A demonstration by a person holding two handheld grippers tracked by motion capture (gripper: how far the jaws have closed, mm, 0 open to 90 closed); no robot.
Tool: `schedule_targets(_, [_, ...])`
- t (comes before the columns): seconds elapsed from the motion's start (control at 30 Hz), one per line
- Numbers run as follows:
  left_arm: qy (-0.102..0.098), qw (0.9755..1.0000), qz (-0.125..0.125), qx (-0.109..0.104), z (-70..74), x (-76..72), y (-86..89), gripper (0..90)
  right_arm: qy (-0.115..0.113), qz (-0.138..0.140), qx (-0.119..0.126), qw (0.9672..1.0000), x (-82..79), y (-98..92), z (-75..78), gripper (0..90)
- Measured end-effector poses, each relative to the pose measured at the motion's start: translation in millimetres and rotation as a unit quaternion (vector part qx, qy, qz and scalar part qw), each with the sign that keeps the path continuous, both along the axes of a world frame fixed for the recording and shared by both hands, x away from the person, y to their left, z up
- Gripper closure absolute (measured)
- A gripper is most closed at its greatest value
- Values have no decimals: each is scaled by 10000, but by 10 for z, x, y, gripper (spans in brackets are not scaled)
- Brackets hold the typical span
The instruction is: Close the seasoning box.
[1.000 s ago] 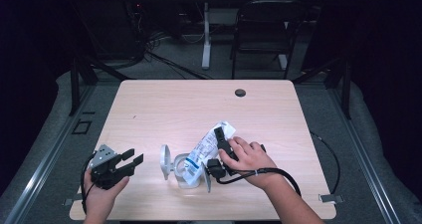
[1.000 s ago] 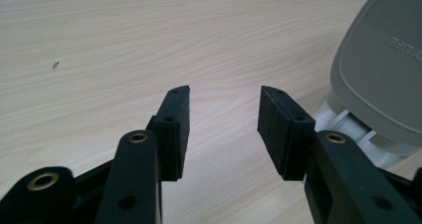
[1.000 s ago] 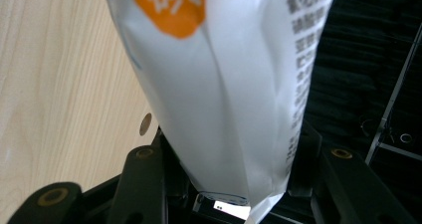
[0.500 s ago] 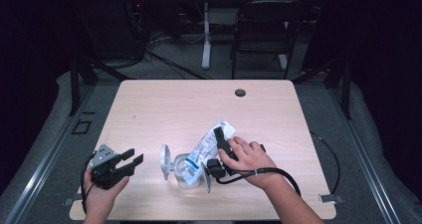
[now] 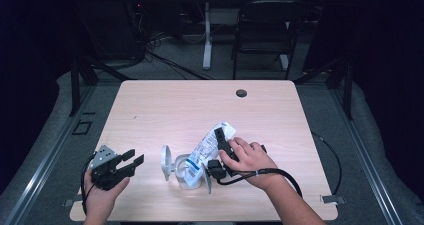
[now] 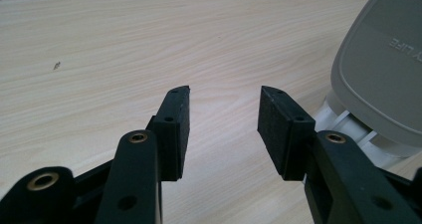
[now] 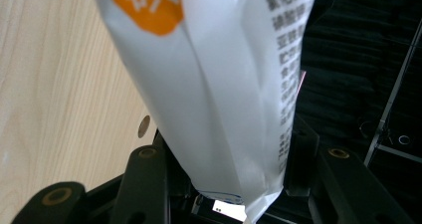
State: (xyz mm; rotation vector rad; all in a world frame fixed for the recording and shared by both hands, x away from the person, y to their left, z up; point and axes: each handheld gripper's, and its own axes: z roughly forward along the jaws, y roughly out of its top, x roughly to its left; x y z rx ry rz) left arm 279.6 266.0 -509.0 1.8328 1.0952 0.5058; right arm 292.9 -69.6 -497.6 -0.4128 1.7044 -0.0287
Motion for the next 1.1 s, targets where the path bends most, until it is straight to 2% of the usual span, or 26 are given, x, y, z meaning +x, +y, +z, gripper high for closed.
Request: schedule_targets(1.1, [1,10000,16,-9,-12,5,0,565,-25,41,0,10000,-2,-5,34,581])
